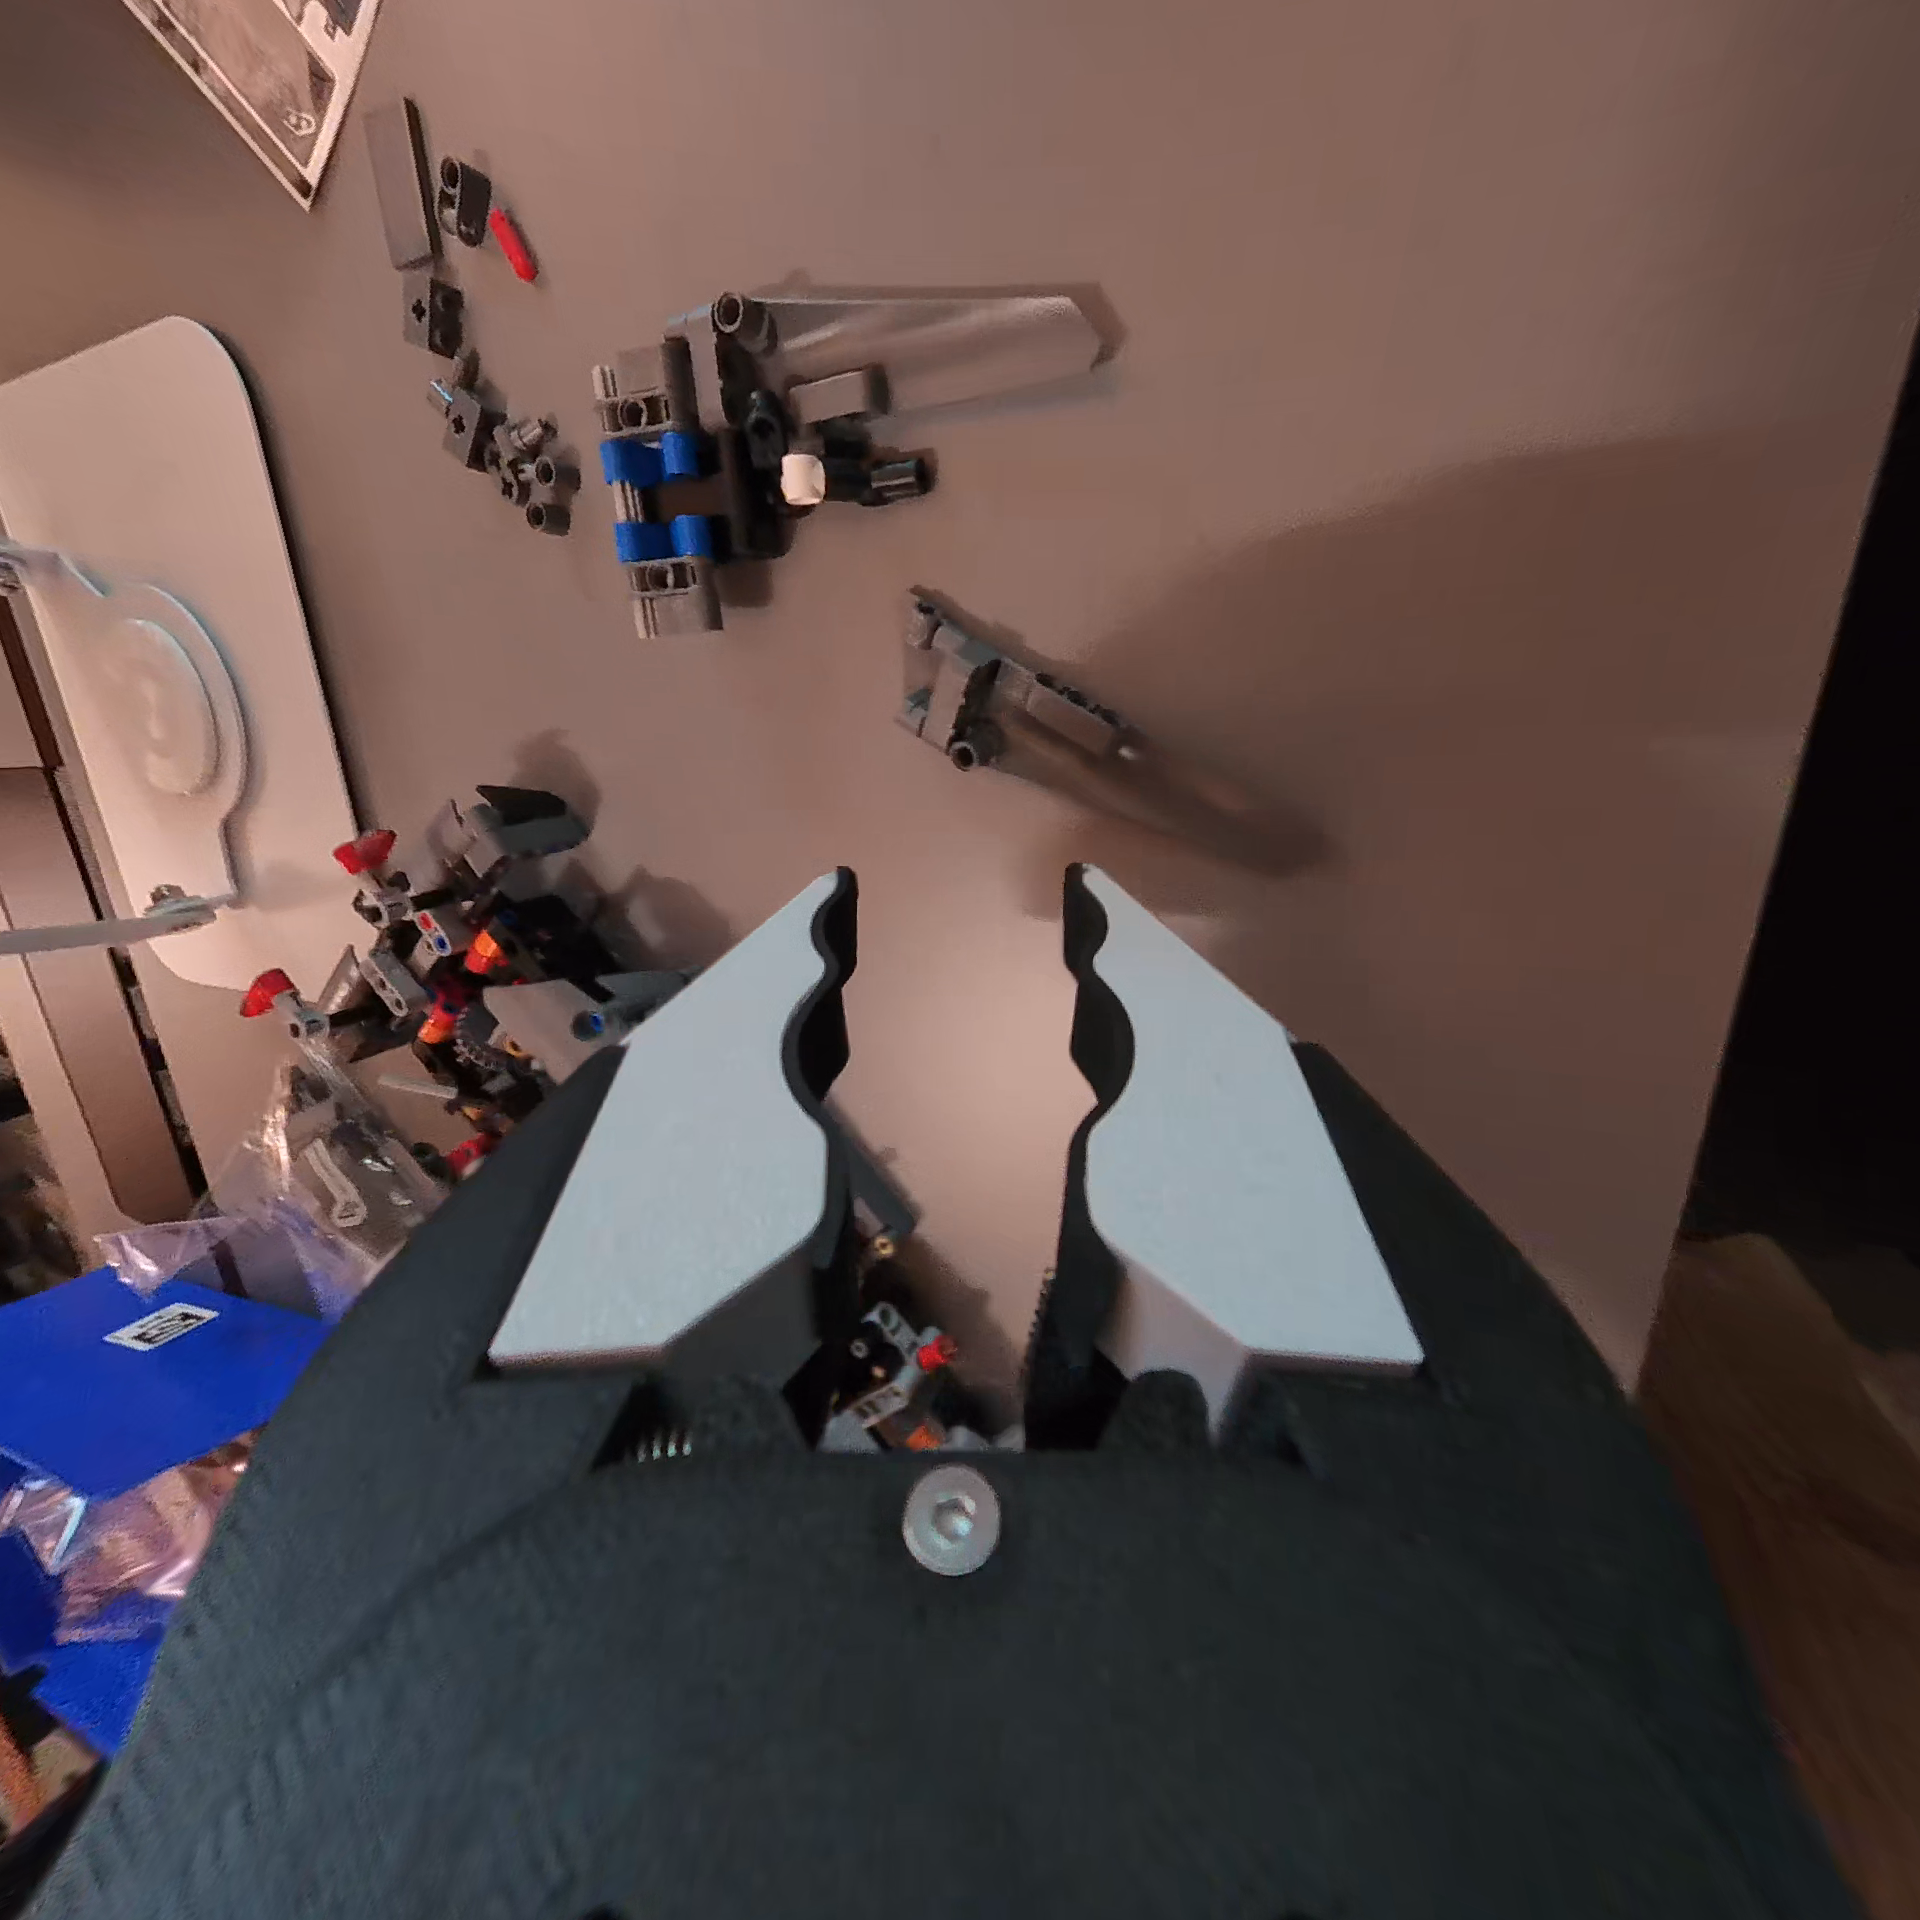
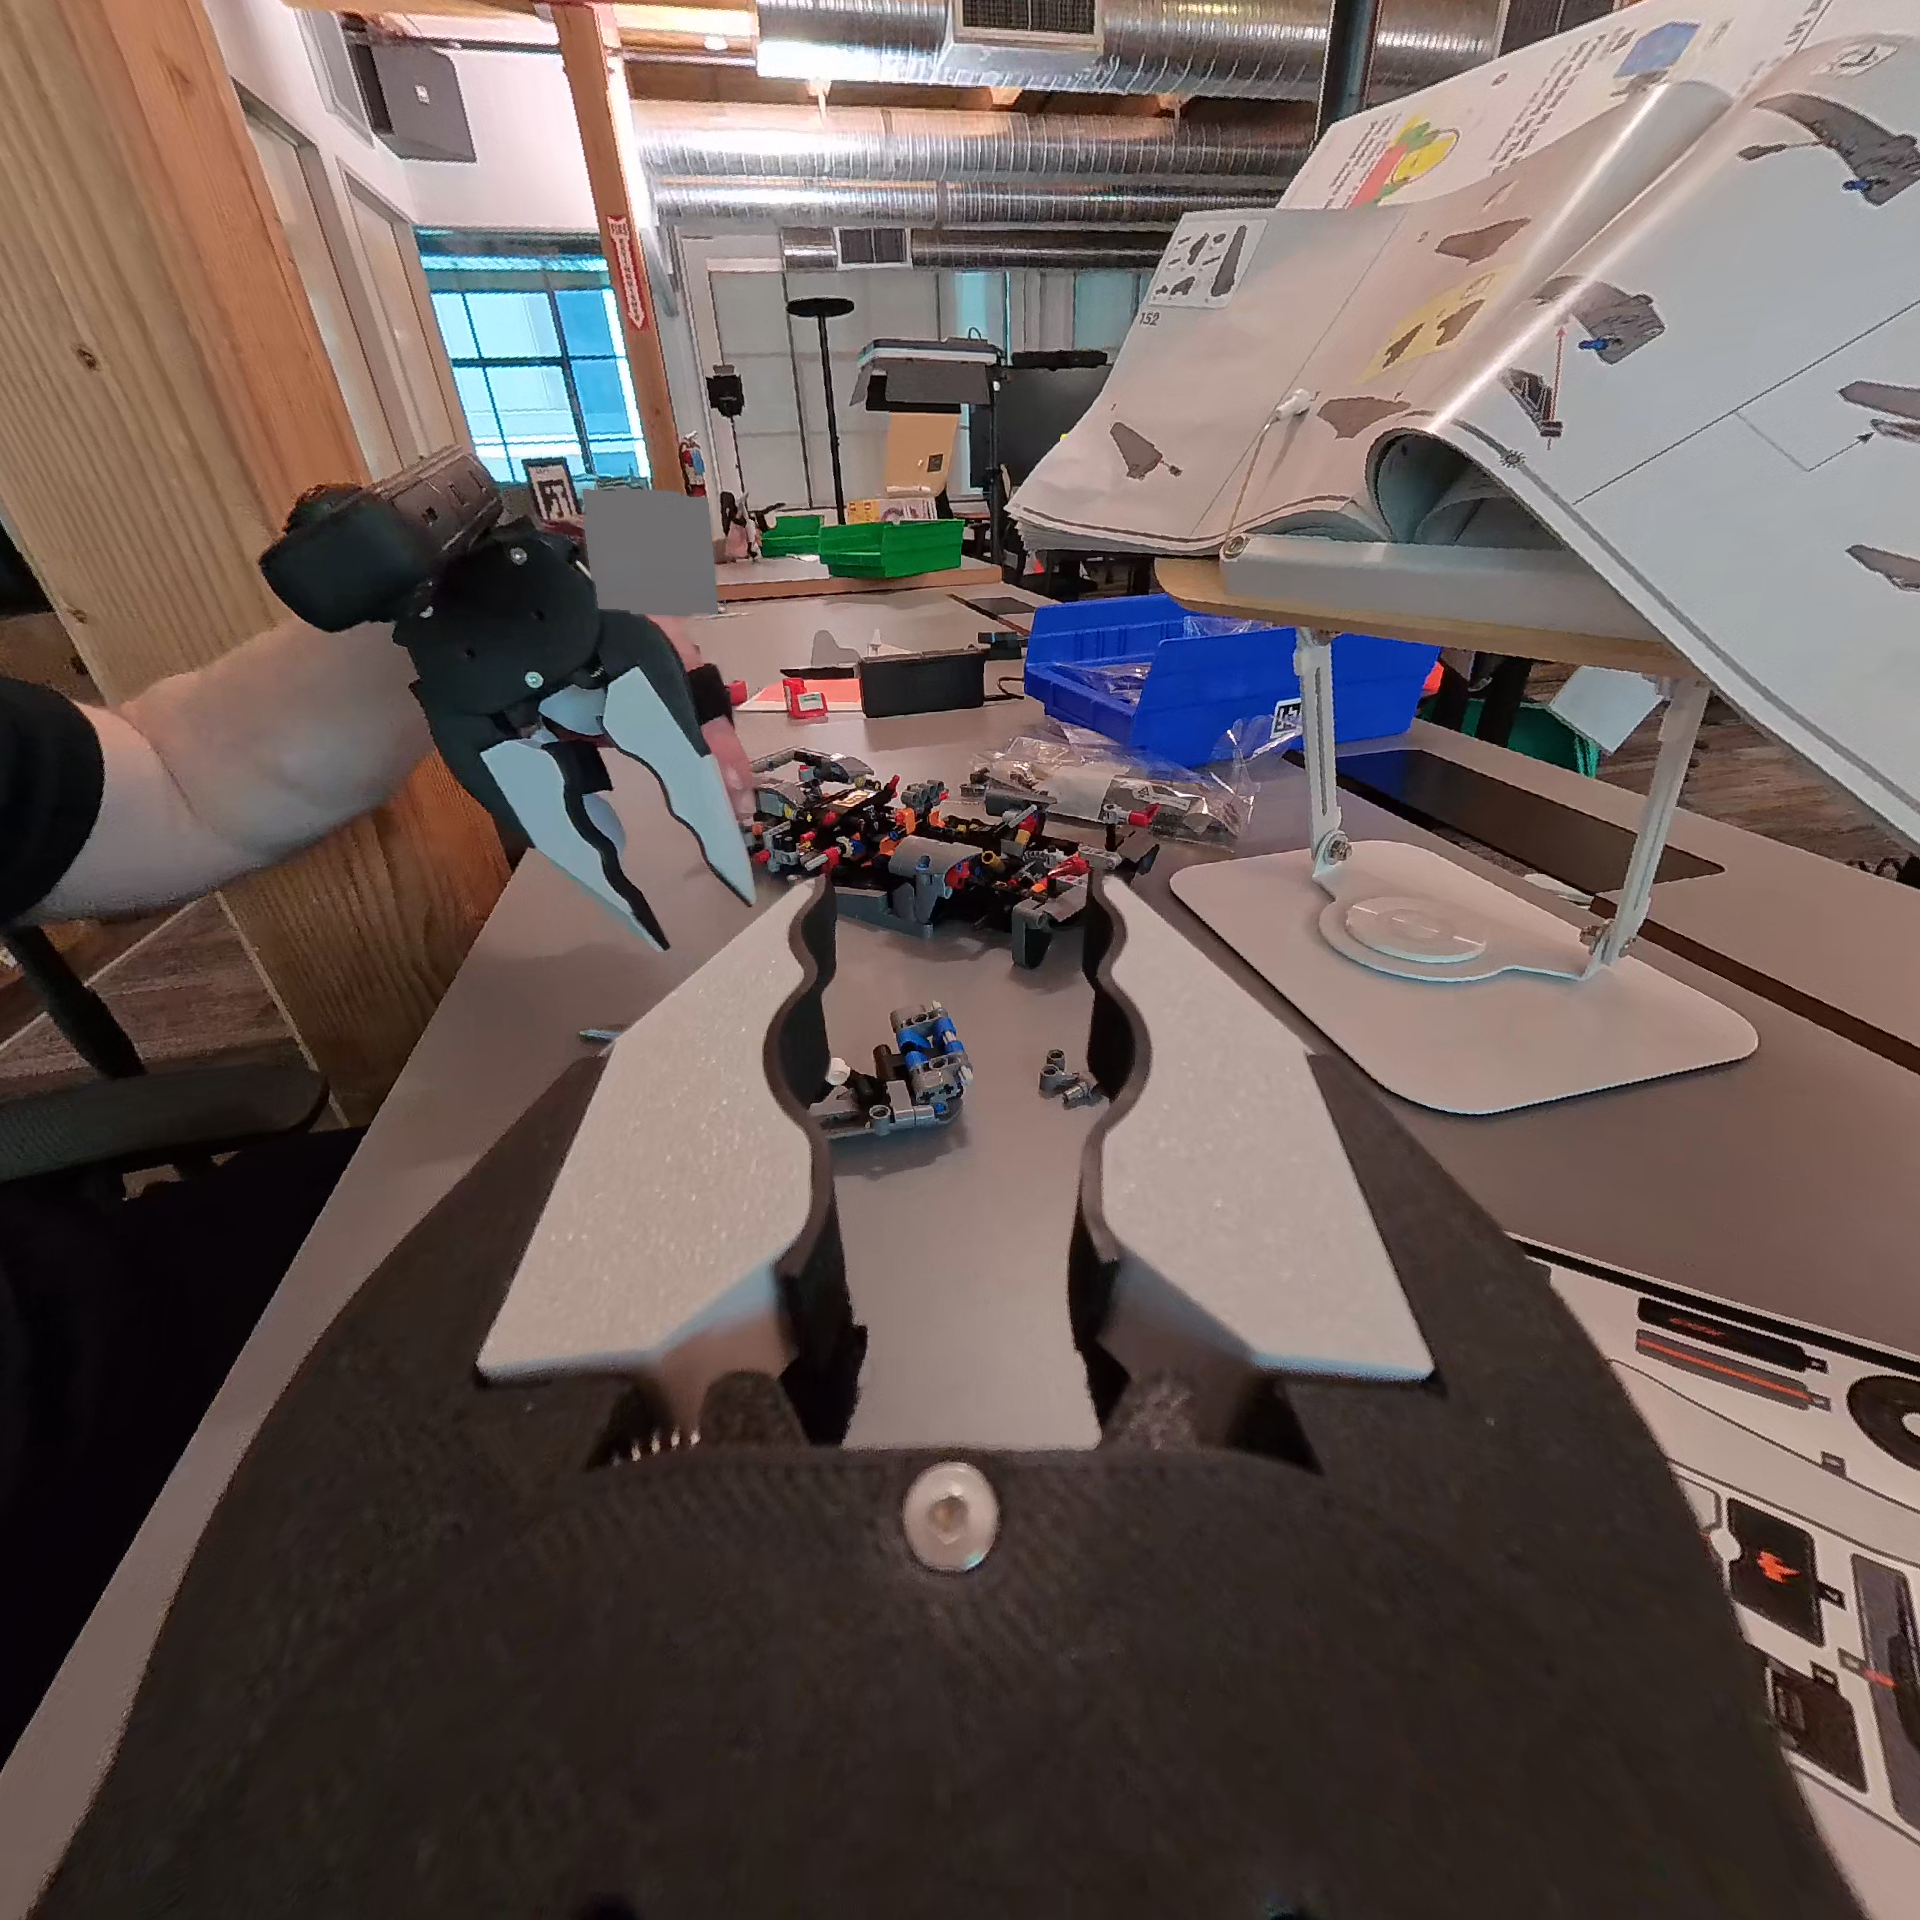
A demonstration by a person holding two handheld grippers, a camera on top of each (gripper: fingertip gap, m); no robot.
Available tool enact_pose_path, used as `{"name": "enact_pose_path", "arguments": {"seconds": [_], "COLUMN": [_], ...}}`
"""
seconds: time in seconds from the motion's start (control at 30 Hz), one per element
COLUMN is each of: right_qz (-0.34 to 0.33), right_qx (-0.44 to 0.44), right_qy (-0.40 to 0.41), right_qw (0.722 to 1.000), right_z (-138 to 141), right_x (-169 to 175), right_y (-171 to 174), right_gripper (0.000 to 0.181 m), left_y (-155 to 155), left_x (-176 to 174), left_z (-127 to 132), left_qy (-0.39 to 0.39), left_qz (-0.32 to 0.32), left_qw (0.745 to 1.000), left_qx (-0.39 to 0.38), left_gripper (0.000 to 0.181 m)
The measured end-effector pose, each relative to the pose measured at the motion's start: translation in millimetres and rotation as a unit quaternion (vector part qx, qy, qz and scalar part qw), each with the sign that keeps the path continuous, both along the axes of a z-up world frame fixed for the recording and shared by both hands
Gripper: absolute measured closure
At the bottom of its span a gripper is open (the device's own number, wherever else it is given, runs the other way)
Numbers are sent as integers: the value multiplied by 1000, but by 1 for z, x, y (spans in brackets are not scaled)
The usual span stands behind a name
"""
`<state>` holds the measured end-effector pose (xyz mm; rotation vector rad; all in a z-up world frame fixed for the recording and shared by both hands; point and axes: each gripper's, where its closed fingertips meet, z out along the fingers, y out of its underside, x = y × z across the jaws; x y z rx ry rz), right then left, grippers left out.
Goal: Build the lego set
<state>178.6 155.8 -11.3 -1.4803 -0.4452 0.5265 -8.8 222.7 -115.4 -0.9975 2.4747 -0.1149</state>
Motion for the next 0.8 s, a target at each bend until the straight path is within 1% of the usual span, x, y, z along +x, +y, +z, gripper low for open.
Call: {"name": "enact_pose_path", "arguments": {"seconds": [0.03,0.23,0.47,0.57,0.67,0.7,0.8], "right_qz": [0,-11,-31,-55,-91,-104,-138], "right_qx": [0,1,23,51,75,70,36], "right_qy": [-1,-22,-58,-74,-75,-88,-132], "right_qw": [1000,1000,998,994,990,988,981], "right_z": [0,-2,8,27,58,63,64], "right_x": [0,2,8,16,31,37,52], "right_y": [0,1,-5,-15,-34,-41,-63], "right_gripper": [136,136,133,135,135,137,143], "left_y": [-1,-2,7,10,12,14,18], "left_x": [-2,-14,-10,-6,0,2,12], "left_z": [-1,-6,6,16,24,26,31], "left_qy": [-4,-26,-106,-148,-183,-193,-224], "left_qz": [5,17,26,30,33,33,28], "left_qw": [1000,1000,994,989,982,981,974], "left_qx": [-3,-1,5,-1,-9,-7,6], "left_gripper": [144,146,152,151,146,146,147]}}
